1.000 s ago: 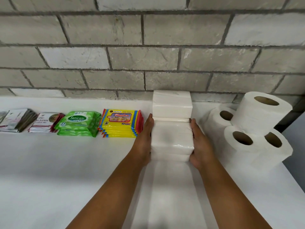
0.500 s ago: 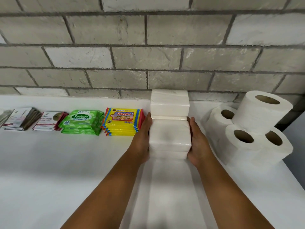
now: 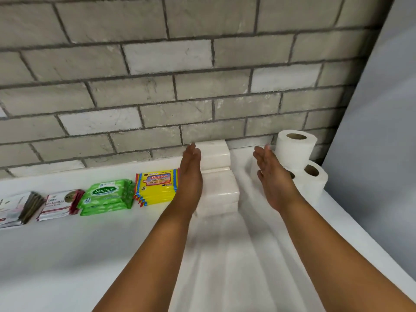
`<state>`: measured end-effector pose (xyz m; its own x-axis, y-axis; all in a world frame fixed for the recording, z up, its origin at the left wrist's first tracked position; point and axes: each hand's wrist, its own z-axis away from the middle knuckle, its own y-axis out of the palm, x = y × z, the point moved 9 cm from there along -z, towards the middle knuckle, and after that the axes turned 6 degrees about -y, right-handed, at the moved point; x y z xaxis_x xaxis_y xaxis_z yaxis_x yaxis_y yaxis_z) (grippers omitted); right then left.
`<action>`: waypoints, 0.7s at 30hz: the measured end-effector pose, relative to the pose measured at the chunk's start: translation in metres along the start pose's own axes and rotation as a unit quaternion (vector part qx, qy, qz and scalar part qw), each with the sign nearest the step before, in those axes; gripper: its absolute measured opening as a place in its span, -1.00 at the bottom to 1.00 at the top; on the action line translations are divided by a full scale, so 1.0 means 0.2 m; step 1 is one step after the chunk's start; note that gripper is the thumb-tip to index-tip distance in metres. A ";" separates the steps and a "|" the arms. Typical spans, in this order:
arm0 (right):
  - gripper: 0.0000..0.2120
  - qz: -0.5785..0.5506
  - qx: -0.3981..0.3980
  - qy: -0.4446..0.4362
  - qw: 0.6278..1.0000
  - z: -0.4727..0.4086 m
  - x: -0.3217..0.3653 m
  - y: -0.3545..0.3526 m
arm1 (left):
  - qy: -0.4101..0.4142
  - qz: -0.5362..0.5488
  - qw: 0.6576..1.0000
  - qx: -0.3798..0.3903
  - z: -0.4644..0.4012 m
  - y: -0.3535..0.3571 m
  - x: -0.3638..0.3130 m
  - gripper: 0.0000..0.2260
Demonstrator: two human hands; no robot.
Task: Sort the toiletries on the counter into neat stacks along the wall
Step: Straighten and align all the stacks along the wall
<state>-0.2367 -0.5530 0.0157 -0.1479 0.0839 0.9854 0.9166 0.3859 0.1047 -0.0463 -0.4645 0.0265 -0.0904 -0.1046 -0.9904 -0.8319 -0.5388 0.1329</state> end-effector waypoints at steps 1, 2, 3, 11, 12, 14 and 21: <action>-0.17 -0.023 -0.008 0.004 1.000 0.02 0.03 -0.03 | 0.006 0.002 1.000 0.005 0.02 0.05 -0.05 -0.54; -0.21 -0.049 -0.013 0.011 0.999 0.03 0.06 -0.05 | 0.009 -0.003 1.000 0.020 0.03 0.10 -0.08 -0.58; -0.27 -0.060 -0.023 0.011 0.998 0.05 0.10 -0.08 | 0.007 -0.007 0.999 0.036 0.05 0.17 -0.11 -0.59; -0.59 -0.036 -0.063 -0.031 0.997 0.11 0.34 -0.49 | -0.042 -0.001 0.993 0.112 0.08 0.68 -0.13 -0.76; -0.61 -0.039 -0.065 -0.035 0.997 0.11 0.35 -0.55 | -0.060 0.005 0.992 0.113 0.08 0.73 -0.10 -0.75; -0.59 -0.038 -0.077 -0.034 0.996 0.07 0.35 -0.71 | -0.078 -0.004 0.990 0.117 0.07 0.83 -0.04 -0.74; -0.64 -0.005 -0.115 -0.001 0.993 -0.11 0.17 -1.10 | -0.127 0.003 0.991 0.036 0.00 1.02 0.23 -0.82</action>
<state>-0.4360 -0.6556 0.0300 -0.1576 0.0824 0.9841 0.9756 0.1670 0.1423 -0.2210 -0.5788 0.0072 -0.2236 0.1107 -0.9684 -0.8673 -0.4760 0.1458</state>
